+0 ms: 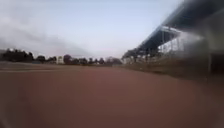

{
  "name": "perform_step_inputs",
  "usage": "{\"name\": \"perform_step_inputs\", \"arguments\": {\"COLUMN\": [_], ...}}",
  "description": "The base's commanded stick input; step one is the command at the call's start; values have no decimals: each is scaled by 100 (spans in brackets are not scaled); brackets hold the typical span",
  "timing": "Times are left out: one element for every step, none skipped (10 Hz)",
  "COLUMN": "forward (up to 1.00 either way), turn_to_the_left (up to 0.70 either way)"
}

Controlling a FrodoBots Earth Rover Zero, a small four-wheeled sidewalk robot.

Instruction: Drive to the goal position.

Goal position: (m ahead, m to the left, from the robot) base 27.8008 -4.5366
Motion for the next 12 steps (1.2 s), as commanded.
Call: {"name": "perform_step_inputs", "arguments": {"forward": [70,70,70,70,70,70,70,70,70,70,70,70], "turn_to_the_left": [-1,-7,-15,-33,-32,-17,-6,0,0,0,0,0]}}
